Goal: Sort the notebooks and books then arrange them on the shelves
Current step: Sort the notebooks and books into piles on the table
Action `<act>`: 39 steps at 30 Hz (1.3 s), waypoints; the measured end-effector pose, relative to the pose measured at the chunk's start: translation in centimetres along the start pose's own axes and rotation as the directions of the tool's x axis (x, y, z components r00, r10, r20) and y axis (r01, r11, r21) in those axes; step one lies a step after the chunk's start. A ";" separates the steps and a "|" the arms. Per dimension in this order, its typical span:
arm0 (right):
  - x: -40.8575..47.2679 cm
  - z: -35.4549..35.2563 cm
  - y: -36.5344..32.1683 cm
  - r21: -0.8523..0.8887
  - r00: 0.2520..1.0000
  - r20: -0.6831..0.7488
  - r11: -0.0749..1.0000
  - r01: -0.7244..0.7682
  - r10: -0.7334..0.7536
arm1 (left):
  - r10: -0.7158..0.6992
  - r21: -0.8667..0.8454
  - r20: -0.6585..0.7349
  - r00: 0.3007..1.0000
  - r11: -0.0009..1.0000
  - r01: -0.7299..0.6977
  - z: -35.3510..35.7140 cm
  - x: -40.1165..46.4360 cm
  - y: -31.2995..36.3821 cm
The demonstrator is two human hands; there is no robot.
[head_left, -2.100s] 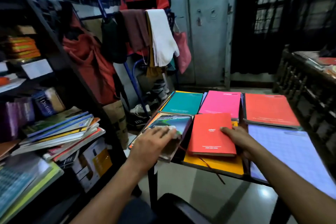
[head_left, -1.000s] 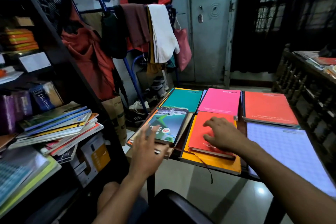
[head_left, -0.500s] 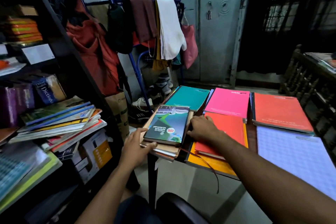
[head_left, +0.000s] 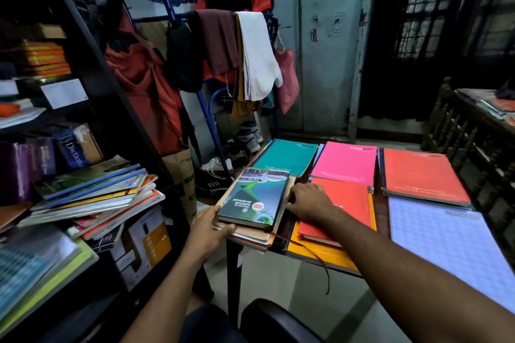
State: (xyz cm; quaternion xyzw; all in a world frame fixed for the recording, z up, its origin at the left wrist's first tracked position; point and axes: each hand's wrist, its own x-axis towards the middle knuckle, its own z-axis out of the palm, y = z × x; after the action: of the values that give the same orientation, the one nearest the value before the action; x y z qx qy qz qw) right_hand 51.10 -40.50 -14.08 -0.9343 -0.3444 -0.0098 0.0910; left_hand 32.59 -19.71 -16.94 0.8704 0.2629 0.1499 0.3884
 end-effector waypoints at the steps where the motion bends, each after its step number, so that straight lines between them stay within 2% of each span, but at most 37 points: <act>1: 0.2 -0.1 0.0 0.016 1.000 0.014 1.000 -0.004 0.004 | 0.002 -0.002 0.003 1.000 1.000 -0.002 0.0 0.0 -0.2; 10: 3.3 -3.3 0.3 0.012 0.980 0.165 0.993 -0.113 0.110 | 0.050 -0.018 0.010 0.999 0.999 -0.050 0.7 0.8 -2.1; 15: 3.2 -2.8 0.1 0.034 0.986 0.122 0.993 -0.115 0.110 | 0.047 -0.038 0.008 0.999 0.998 -0.047 1.0 1.1 -2.6; 18: 3.0 -2.1 -0.7 0.103 0.995 -0.030 0.990 -0.094 0.097 | 0.049 0.001 0.057 0.997 0.999 -0.050 0.6 0.9 -2.4; 21: 1.8 -2.2 -3.7 0.200 0.963 -0.269 0.977 0.070 -0.014 | 0.079 0.000 0.073 0.994 0.997 -0.079 -1.0 0.4 -1.3; 23: 0.6 -2.7 -7.0 0.280 0.938 -0.325 0.935 0.219 -0.122 | 0.094 -0.034 -0.007 0.996 0.995 -0.094 -3.2 -0.4 -0.7; 27: -1.4 -2.7 -16.6 0.398 0.870 -0.262 0.775 0.492 -0.418 | 0.063 -0.167 -0.198 0.978 0.981 -0.097 -10.8 -4.0 -1.8; 30: -2.6 -2.1 -23.5 0.424 0.777 -0.258 0.656 0.625 -0.573 | 0.017 -0.081 -0.354 0.935 0.996 -0.049 -16.5 -7.9 -4.1; 32: -3.5 -1.6 -27.8 0.455 0.721 -0.254 0.578 0.678 -0.645 | -0.024 0.007 -0.439 0.898 1.000 0.030 -19.5 -10.8 -6.2; 35: -5.0 -0.4 -34.5 0.476 0.651 -0.218 0.503 0.721 -0.727 | -0.107 0.000 -0.546 0.831 0.992 0.128 -23.5 -15.7 -9.8; 39: -7.3 0.4 -41.8 0.501 0.596 -0.179 0.449 0.740 -0.783 | -0.154 0.001 -0.651 0.743 0.979 0.203 -27.3 -21.2 -13.1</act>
State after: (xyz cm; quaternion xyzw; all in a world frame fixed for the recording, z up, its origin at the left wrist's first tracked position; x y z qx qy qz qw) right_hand 18.49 -13.90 -8.25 -0.6158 -0.7174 0.0816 0.3155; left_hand -1.89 -8.20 -10.16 0.7491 0.4677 0.3939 0.2549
